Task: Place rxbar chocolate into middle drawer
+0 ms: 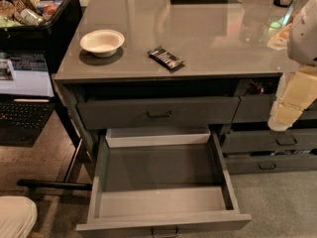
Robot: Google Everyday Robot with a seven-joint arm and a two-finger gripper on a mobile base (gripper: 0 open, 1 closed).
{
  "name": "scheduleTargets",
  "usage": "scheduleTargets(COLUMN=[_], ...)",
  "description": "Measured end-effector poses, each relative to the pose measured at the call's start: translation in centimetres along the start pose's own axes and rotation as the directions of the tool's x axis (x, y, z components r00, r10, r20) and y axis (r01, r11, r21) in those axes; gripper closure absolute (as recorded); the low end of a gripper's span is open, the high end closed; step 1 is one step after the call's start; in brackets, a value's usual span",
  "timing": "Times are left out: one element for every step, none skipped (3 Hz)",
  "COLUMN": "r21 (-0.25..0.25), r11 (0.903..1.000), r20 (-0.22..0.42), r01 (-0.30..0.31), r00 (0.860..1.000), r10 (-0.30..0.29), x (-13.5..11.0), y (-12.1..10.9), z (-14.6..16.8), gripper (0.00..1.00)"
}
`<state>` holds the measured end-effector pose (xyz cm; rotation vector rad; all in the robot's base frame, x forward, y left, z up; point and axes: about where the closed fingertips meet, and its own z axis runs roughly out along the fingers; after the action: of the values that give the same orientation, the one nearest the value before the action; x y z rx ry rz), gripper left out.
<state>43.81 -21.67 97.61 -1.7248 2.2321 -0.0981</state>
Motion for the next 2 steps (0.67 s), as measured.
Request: scheduleTargets(r21=[0.000,0.013], r11=[1.0000,0.9983], r20=[0.000,0.060], r01=[0.000,-0.057], r00=[1.000,0.997], r10=[0.000,0.056], x=[0.0,-0.5], y=[0.0,-1.3], z=[0.0,0.1], gripper=[0.00,0.00])
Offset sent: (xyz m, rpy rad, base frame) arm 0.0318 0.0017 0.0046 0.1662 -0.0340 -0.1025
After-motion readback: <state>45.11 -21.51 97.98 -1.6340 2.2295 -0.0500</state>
